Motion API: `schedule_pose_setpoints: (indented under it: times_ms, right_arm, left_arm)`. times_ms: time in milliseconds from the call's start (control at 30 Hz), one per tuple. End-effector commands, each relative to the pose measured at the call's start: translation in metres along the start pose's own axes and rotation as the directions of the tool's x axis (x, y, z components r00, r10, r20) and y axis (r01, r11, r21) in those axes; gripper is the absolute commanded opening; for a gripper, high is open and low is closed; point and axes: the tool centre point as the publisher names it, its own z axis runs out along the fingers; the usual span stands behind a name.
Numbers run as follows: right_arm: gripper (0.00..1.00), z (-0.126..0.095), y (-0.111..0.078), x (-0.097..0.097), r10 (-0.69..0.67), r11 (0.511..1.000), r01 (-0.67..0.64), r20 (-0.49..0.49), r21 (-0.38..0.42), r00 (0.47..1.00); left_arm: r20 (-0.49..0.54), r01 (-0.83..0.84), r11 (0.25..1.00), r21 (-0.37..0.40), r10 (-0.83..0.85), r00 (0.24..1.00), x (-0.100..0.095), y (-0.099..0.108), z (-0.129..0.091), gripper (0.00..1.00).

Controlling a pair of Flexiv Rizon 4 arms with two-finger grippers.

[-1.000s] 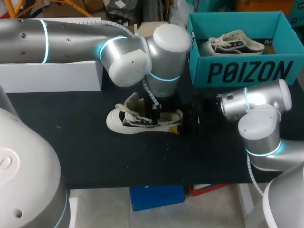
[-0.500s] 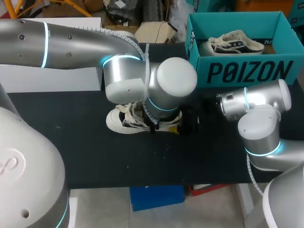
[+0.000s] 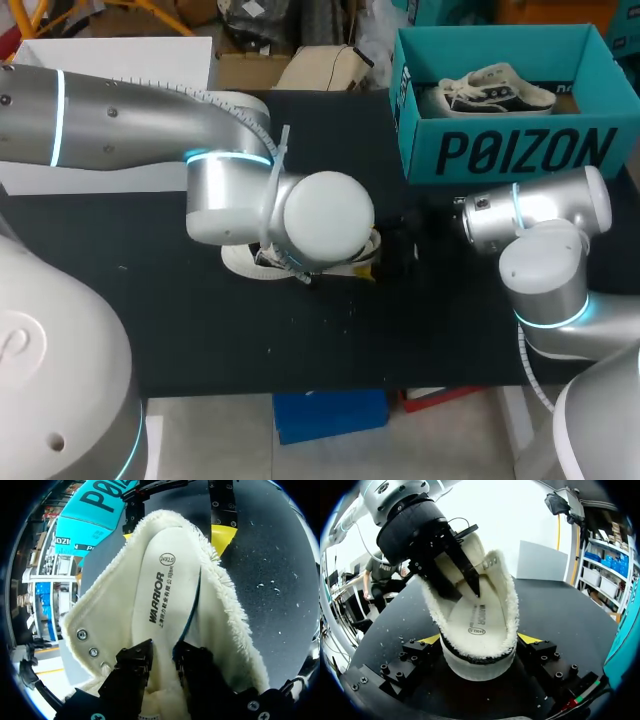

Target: Take the shoe out of the shoebox, open the shoe tongue, remove and reinsert the insole, then place the shoe into the shoebox

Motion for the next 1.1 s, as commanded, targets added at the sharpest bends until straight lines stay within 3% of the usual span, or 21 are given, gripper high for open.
schedule_pose_setpoints:
  times_ms: [33, 100, 233, 400, 767, 1100]
  right_arm:
    - [0.00, -0.004, -0.003, -0.002, 0.003, 1.000, -0.003, 0.001, 0.004, 1.000]
    - [0.00, -0.004, -0.003, -0.002, 0.003, 1.000, -0.003, 0.001, 0.004, 1.000]
    - [0.00, -0.004, -0.003, -0.002, 0.003, 1.000, -0.003, 0.001, 0.004, 1.000]
    - [0.00, -0.004, -0.003, -0.002, 0.003, 1.000, -0.003, 0.001, 0.004, 1.000]
    - [0.00, -0.004, -0.003, -0.002, 0.003, 1.000, -0.003, 0.001, 0.004, 1.000]
    - [0.00, -0.004, -0.003, -0.002, 0.003, 1.000, -0.003, 0.001, 0.004, 1.000]
  left_arm:
    - [0.002, 0.005, 0.997, 0.072, -0.005, 1.000, -0.002, 0.020, 0.036, 0.24]
    - [-0.028, 0.003, 0.995, 0.100, 0.000, 1.000, -0.004, 0.020, 0.038, 0.22]
    - [-0.059, -0.021, 0.994, 0.109, 0.027, 0.998, -0.004, 0.016, 0.041, 0.00]
    - [-0.127, -0.087, 0.989, 0.122, 0.102, 0.987, -0.004, 0.011, 0.037, 0.00]
    - [-0.402, -0.129, 0.957, 0.261, 0.230, 0.886, -0.007, 0.002, 0.007, 0.00]
    - [-0.491, -0.157, 0.927, 0.341, 0.318, 0.811, -0.006, -0.008, -0.019, 0.00]
